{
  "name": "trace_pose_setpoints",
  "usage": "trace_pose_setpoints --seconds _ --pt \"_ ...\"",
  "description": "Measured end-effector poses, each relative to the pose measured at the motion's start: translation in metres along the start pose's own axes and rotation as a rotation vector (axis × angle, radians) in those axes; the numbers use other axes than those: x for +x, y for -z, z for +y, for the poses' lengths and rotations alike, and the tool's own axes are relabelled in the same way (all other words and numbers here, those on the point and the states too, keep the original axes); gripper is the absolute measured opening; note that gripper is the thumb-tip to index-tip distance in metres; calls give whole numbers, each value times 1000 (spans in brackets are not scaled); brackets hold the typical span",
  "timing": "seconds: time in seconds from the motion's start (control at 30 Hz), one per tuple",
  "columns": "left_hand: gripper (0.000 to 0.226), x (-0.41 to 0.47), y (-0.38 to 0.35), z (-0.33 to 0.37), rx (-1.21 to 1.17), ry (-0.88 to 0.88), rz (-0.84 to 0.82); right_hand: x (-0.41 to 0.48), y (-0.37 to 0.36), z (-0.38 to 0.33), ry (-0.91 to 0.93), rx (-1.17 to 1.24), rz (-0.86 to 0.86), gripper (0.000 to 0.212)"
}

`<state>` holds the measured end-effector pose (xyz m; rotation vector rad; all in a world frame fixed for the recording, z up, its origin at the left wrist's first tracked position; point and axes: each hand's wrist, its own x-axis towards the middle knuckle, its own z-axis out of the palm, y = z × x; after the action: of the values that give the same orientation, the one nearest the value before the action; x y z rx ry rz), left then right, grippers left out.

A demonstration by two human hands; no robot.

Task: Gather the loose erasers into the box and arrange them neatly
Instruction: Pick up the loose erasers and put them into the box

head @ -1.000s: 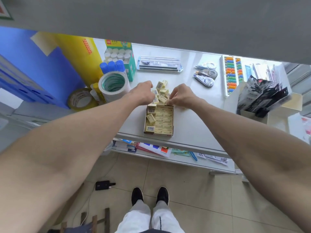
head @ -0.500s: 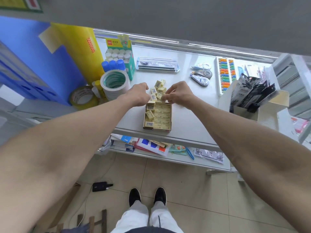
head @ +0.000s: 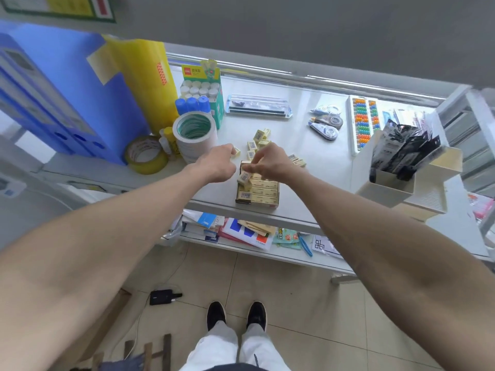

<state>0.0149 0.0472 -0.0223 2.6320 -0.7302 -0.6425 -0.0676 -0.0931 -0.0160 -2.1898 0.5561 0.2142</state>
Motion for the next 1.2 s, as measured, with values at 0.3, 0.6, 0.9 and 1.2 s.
trace_pose_setpoints --seconds 0.3,0.6,0.9,1.2 --pt "50 17 -12 50 135 -98 10 13 61 59 -251 -186 257 28" --pt "51 28 -39 104 256 -214 -29 17 55 83 -255 -166 191 37" --pt "48 29 -26 82 192 -144 -17 17 56 76 -249 -137 202 21" --pt "46 10 -1 28 179 -67 4 11 48 36 -205 -137 111 22"
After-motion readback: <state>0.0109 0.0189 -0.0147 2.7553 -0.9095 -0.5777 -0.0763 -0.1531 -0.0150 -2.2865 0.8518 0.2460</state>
